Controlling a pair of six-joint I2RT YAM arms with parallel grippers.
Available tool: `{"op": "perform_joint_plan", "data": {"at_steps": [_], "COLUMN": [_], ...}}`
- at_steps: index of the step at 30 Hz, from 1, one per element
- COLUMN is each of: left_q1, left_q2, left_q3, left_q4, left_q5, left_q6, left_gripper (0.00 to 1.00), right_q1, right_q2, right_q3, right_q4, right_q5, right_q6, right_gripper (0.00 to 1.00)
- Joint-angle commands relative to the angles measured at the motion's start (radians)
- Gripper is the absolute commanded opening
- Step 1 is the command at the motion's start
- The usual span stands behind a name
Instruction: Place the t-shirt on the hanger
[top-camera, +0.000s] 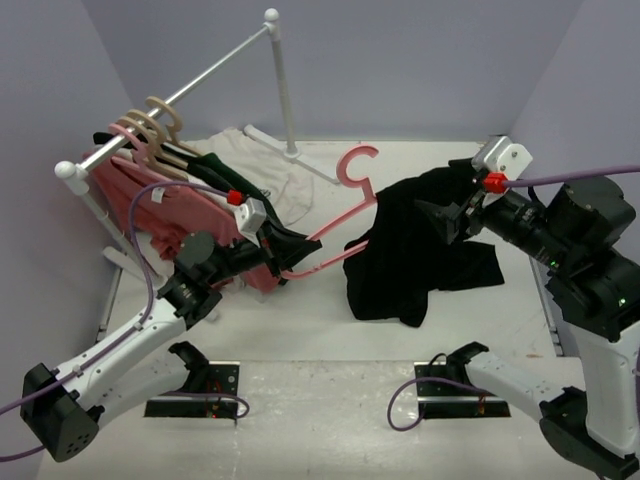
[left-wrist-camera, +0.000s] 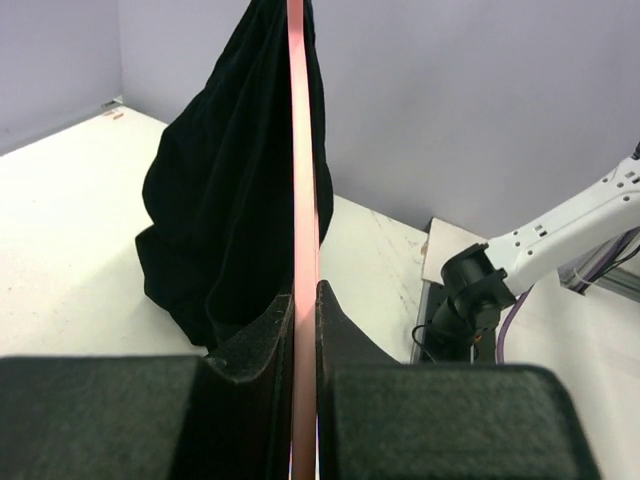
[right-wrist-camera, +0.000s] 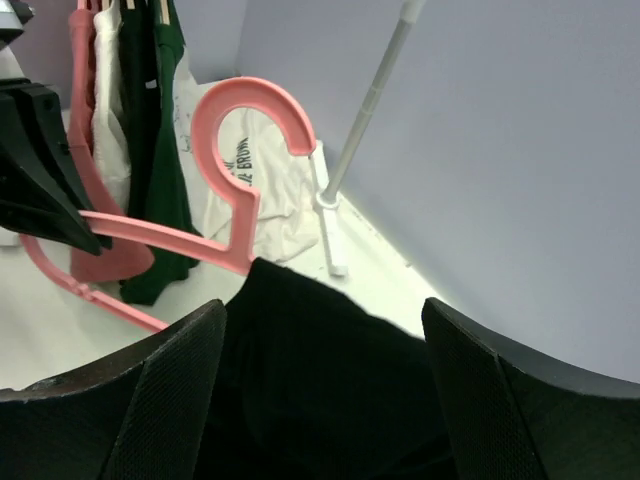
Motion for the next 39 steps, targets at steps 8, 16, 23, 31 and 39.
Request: {"op": "perform_joint_plan", "data": {"at_steps": [8, 16, 23, 31, 39], "left_q1": [0.001, 0.001, 0.001, 0.001, 0.001], "left_q2": [-0.065, -0.091, -0.116, -0.075, -0.068], "left_q3": [0.001, -0.002, 0.014, 0.086, 0.108], "left_q4": [0.056, 0.044, 0.063, 0.110, 0.182], "left_q5": [0.060, 0.069, 0.082, 0.128, 0.179], "left_q6": [0.102, 0.125, 0.139, 0.140, 0.188], "left_gripper": [0.00, 0.00, 0.00, 0.00, 0.00], "right_q1": [0.057, 0.079, 0.080, 0.079, 0.080], "right_q2": [0.290, 0.278, 0.223, 0.216, 0.218], "right_q3": [0.129, 0.049, -0.027, -0.003, -0.005], "right_q4": [-0.198, -0.216, -0.234, -0.272, -0.265], "right_q5": [-0.066, -0.201, -0.249, -0.292, -0.280], "right_q6": [-0.249, -0.321, -0.406, -0.427, -0.379], "right_gripper": [0.80, 0.66, 0.52, 0.33, 0.57]}}
